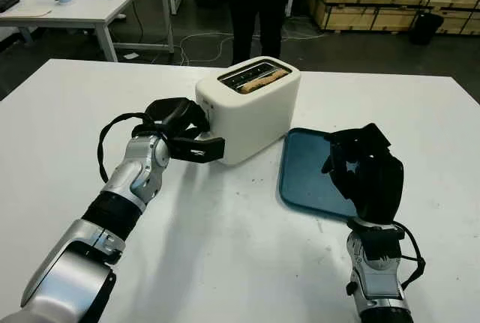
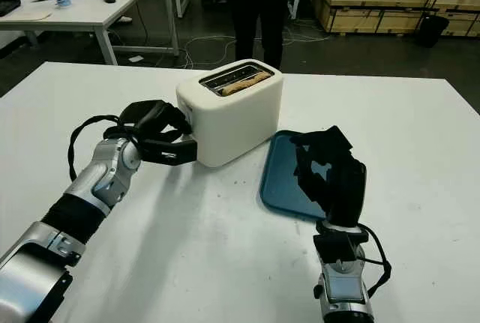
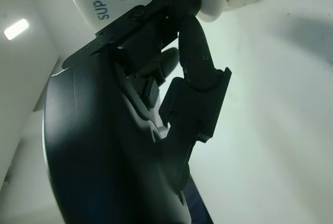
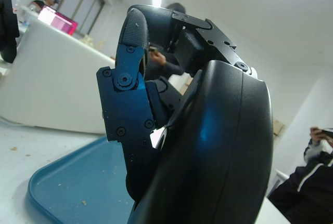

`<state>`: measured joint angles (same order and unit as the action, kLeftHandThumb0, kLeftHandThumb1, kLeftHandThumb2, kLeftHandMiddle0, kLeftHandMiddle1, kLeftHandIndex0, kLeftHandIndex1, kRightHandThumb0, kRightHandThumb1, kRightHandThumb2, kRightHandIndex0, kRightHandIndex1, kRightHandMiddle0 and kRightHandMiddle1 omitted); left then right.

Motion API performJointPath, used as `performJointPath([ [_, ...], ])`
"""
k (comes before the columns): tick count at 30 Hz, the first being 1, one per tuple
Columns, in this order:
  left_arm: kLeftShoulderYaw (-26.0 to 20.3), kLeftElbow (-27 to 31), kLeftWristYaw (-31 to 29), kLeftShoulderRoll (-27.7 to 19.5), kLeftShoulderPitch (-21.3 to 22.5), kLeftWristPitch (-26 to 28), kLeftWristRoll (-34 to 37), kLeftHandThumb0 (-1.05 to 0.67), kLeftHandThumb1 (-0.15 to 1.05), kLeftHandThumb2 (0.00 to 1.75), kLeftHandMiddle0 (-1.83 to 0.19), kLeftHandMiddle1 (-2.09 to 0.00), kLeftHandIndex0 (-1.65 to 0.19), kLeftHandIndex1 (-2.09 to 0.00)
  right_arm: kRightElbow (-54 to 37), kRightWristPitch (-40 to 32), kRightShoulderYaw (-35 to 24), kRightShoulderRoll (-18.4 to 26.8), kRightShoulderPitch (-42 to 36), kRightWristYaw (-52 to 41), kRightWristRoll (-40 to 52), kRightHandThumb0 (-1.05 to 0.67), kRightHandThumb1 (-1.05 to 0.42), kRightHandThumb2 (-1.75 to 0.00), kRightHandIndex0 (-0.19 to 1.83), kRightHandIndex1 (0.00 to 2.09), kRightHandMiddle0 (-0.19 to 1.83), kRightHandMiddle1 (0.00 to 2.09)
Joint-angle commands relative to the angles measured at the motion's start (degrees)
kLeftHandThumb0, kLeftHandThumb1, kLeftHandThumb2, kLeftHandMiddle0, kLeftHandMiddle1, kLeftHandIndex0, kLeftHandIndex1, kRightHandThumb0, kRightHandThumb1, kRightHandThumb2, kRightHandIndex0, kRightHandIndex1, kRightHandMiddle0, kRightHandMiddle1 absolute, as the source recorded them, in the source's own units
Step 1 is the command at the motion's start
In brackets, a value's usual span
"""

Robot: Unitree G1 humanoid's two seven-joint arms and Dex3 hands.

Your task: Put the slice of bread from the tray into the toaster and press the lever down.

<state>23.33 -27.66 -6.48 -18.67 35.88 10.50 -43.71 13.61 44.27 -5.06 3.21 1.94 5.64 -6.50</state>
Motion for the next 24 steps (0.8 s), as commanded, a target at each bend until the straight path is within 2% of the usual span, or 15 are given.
performJointPath([
  [1, 9.8, -5.3, -9.0, 6.5, -9.7, -0.1, 0.2, -0.34, 0.92, 0.62, -0.40, -0.61, -0.57, 0.00, 0.9, 2.1, 0.0, 0.5, 2.2, -0.3, 1.0, -0.46, -0.92, -0.42, 1.02, 1.75, 0.67, 1.71],
  [3, 9.6, -1.6, -9.5, 5.2, -10.8, 0.0, 0.9, -0.34, 0.92, 0.62, -0.41, -0.57, -0.57, 0.00, 1.0, 2.5, 0.0, 0.5, 2.5, -0.4, 1.1, -0.46, -0.92, -0.43, 1.02, 1.75, 0.68, 1.71],
  [7, 7.5, 9.4, -10.9, 2.0, -14.2, -0.7, 4.7, -0.32, 0.92, 0.64, -0.51, -0.59, -0.59, -0.01, 0.1, 1.5, 0.1, 0.0, 2.3, -0.2, 1.2, -0.45, -0.92, -0.43, 1.01, 1.75, 0.68, 1.68],
  [8, 6.5, 12.2, -11.1, 1.0, -15.1, -1.5, 6.4, -0.31, 0.92, 0.64, -0.59, -0.85, -0.59, -0.01, 0.1, 1.6, 0.1, 0.0, 2.3, -0.3, 1.3, -0.45, -0.92, -0.43, 1.01, 1.75, 0.69, 1.68],
  [9, 5.4, 15.3, -11.6, 0.0, -16.0, -1.6, 8.0, -0.31, 0.92, 0.65, -0.66, -1.00, -0.59, -0.01, 0.1, 1.5, 0.2, 0.1, 2.3, -0.5, 1.6, -0.44, -0.92, -0.43, 1.01, 1.75, 0.68, 1.68],
  [10, 3.9, 18.8, -11.0, -1.0, -17.2, -2.2, 9.7, -0.30, 0.92, 0.65, -0.68, -1.06, -0.58, -0.01, 0.1, 1.5, 0.2, 0.1, 2.4, -0.6, 1.6, -0.44, -0.92, -0.43, 1.00, 1.75, 0.68, 1.68],
  [11, 1.5, 22.3, -8.4, -1.4, -19.0, -3.8, 11.9, -0.30, 0.90, 0.66, -0.74, -1.19, -0.60, -0.01, 0.2, 1.6, 0.2, 0.2, 2.5, -0.5, 1.5, -0.45, -0.92, -0.43, 1.01, 1.75, 0.68, 1.68],
  [12, -0.5, 24.7, -6.0, -1.6, -20.5, -5.2, 13.7, -0.29, 0.86, 0.67, -0.84, -1.52, -0.68, -0.05, 0.3, 1.6, 0.2, 0.2, 2.6, -0.5, 1.4, -0.44, -0.92, -0.43, 1.01, 1.75, 0.68, 1.69],
  [13, -2.7, 27.0, -3.0, -1.4, -22.0, -6.2, 15.0, -0.28, 0.84, 0.68, -0.89, -1.63, -0.71, -0.06, 0.3, 1.5, 0.2, 0.2, 2.7, -0.7, 1.7, -0.44, -0.92, -0.43, 1.01, 1.75, 0.68, 1.69],
  [16, -8.3, 28.9, 6.5, -0.1, -24.9, -12.3, 17.6, -0.27, 0.91, 0.47, -0.91, -1.73, -0.89, -0.12, 0.4, 1.2, 0.3, 0.2, 2.7, -0.8, 1.8, -0.44, -0.92, -0.43, 1.01, 1.75, 0.67, 1.71],
  [19, -13.4, 26.8, 15.9, 1.9, -25.2, -18.4, 19.1, -0.31, 0.92, 0.45, -0.91, -1.74, -1.05, -0.22, 1.2, 1.3, 0.2, 0.2, 3.0, -0.8, 1.7, -0.43, -0.92, -0.42, 1.00, 1.75, 0.67, 1.72],
  [20, -14.6, 26.0, 17.8, 2.2, -24.9, -19.6, 19.1, -0.32, 0.92, 0.47, -0.90, -1.74, -1.02, -0.37, 1.4, 1.3, 0.2, 0.2, 3.1, -0.7, 1.4, -0.43, -0.92, -0.42, 1.00, 1.75, 0.67, 1.72],
  [21, -15.7, 25.3, 19.4, 2.3, -24.5, -20.5, 18.8, -0.34, 0.92, 0.50, -0.87, -1.75, -0.86, -0.72, 1.6, 1.2, 0.2, 0.2, 3.2, -0.7, 1.4, -0.42, -0.92, -0.42, 1.01, 1.75, 0.66, 1.73],
  [22, -16.7, 24.8, 20.4, 2.3, -24.1, -21.3, 19.1, -0.34, 0.92, 0.50, -0.85, -1.75, -0.77, -0.93, 1.9, 1.2, 0.3, 0.2, 3.3, -0.8, 1.6, -0.42, -0.92, -0.42, 1.01, 1.75, 0.66, 1.74],
  [24, -18.5, 24.3, 21.1, 2.7, -23.4, -22.2, 20.1, -0.35, 0.92, 0.49, -0.82, -1.75, -0.66, -1.15, 2.6, 1.1, 0.4, 0.2, 3.6, -1.2, 2.2, -0.42, -0.92, -0.42, 1.00, 1.75, 0.64, 1.74],
])
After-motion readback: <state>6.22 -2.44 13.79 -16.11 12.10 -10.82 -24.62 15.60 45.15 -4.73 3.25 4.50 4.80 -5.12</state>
